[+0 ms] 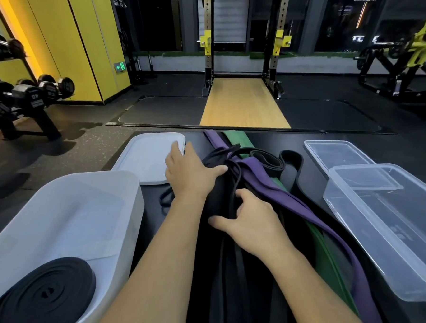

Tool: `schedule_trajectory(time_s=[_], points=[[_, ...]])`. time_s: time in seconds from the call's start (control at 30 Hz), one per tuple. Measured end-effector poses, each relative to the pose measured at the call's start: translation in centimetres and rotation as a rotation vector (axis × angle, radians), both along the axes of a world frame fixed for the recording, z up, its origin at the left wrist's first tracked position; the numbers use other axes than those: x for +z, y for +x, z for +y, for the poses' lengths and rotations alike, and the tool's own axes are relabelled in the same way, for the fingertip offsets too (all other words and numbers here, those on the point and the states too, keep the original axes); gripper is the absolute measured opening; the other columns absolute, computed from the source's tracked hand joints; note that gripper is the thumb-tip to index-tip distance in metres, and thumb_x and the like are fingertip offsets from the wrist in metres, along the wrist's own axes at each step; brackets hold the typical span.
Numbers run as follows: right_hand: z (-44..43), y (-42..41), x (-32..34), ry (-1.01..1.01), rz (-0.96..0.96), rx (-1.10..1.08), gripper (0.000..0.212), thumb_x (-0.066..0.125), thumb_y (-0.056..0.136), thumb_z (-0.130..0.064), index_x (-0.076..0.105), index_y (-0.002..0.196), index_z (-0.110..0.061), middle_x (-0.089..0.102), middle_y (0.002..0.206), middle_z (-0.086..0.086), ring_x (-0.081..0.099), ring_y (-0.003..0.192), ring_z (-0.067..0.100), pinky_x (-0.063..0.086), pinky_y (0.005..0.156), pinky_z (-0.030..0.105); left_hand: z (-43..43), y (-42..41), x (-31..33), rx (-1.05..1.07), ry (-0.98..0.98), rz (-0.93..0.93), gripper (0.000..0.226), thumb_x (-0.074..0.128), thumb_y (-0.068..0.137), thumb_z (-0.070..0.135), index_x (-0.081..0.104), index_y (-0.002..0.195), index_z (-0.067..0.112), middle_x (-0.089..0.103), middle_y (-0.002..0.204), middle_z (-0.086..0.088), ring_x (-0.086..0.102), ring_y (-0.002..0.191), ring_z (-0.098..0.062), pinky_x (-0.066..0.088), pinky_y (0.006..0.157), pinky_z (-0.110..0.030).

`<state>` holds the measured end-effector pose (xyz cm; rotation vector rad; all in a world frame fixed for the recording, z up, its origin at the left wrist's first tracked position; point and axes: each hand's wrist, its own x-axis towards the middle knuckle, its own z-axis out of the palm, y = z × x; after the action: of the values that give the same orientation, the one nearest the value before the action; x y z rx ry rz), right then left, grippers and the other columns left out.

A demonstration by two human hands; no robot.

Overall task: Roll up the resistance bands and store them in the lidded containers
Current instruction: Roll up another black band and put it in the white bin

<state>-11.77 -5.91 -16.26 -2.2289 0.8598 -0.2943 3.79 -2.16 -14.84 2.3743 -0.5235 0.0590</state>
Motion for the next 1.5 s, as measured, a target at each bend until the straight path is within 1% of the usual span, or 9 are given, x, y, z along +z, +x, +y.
schedule_trajectory(time_s=[0.1,0.3,0.47,0.57,0.87,1.0,1.17,1.27,1.5], points=[[0.2,0.0,0.0,-0.092,0.033,-0.024,0.056,0.073,0.078,-0.045,0.048,0.126,-0.030,0.066,0.098,-0.006,0.066,0.090,0.022,0.058,0.081,0.041,1.0,-0.6,0.0,-0.002,-0.047,-0.119,0.076,0.074,0.092,0.049,0.040,0.156,0.027,0.017,0.171,-0.003,0.008,0.159,-0.026,0.011,0.128,-0.053],[0.1,-0.6,0.2,-0.159,0.013,-0.062,0.051,0.068,0.087,-0.034,0.028,0.118,-0.031,0.061,0.090,-0.003,0.064,0.081,0.025,0.057,0.073,0.043,6.2,-4.2,0.5,-0.022,0.087,-0.063,0.052,0.068,0.092,0.052,0.056,0.138,0.033,0.035,0.151,0.001,0.027,0.144,-0.025,0.026,0.117,-0.045],[0.5,-1.0,0.4,-0.180,0.016,-0.044,0.036,0.064,0.089,-0.030,0.041,0.117,-0.030,0.060,0.096,-0.005,0.064,0.088,0.026,0.055,0.075,0.041,7.4,-4.4,-0.4,-0.087,0.372,0.057,0.111,0.070,0.079,0.074,0.013,0.163,0.029,0.028,0.163,-0.005,0.026,0.149,-0.033,0.031,0.115,-0.050],[0.6,-1.2,0.5,-0.162,0.009,-0.044,0.034,0.064,0.087,-0.028,0.044,0.115,-0.032,0.060,0.093,-0.008,0.063,0.086,0.025,0.055,0.075,0.041,6.2,-3.3,-0.4,-0.059,0.304,0.135,0.115,0.072,0.080,0.071,0.007,0.164,0.028,0.031,0.161,-0.009,0.037,0.145,-0.035,0.044,0.104,-0.048],[-0.1,-0.8,-0.3,-0.139,-0.017,0.000,0.039,0.064,0.086,-0.025,0.047,0.121,-0.035,0.057,0.087,-0.011,0.062,0.085,0.021,0.048,0.069,0.034,4.1,-1.4,-1.1,-0.033,0.249,0.040,0.026,0.062,0.101,0.042,0.068,0.121,0.027,0.052,0.118,-0.004,0.062,0.100,-0.033,0.041,0.076,-0.035],[-0.3,-0.8,-0.8,-0.170,-0.057,0.045,0.025,0.061,0.089,-0.020,0.056,0.107,-0.036,0.050,0.083,-0.012,0.054,0.076,0.013,0.041,0.063,0.028,3.3,-1.4,-1.0,0.034,0.102,-0.037,0.018,0.061,0.098,0.014,0.077,0.099,0.021,0.062,0.084,0.001,0.057,0.073,-0.025,0.039,0.066,-0.030],[-0.8,-0.3,-1.7,-0.225,-0.121,0.042,0.014,0.065,0.097,-0.023,0.073,0.104,-0.033,0.047,0.091,-0.014,0.052,0.087,0.009,0.042,0.079,0.023,1.3,-0.6,0.2,-0.092,-0.138,-0.210,0.040,0.061,0.099,0.006,0.065,0.135,0.024,0.056,0.122,-0.002,0.062,0.102,-0.029,0.050,0.085,-0.034],[-1.1,-0.2,-2.0,-0.237,-0.129,0.038,0.018,0.066,0.098,-0.024,0.074,0.114,-0.029,0.053,0.101,-0.011,0.055,0.093,0.011,0.045,0.084,0.023,1.4,-0.1,0.0,-0.233,0.013,-0.089,0.075,0.057,0.096,-0.001,0.035,0.158,0.034,0.050,0.152,0.001,0.057,0.129,-0.031,0.049,0.100,-0.042],[-1.3,0.4,-2.4,-0.238,-0.190,0.012,0.022,0.072,0.094,-0.024,0.074,0.115,-0.031,0.061,0.098,-0.011,0.056,0.090,0.010,0.047,0.086,0.025,4.8,-2.1,-1.2,-0.153,0.103,-0.096,0.060,0.058,0.093,0.005,0.046,0.147,0.029,0.030,0.160,0.008,0.059,0.120,-0.028,0.042,0.078,-0.035]])
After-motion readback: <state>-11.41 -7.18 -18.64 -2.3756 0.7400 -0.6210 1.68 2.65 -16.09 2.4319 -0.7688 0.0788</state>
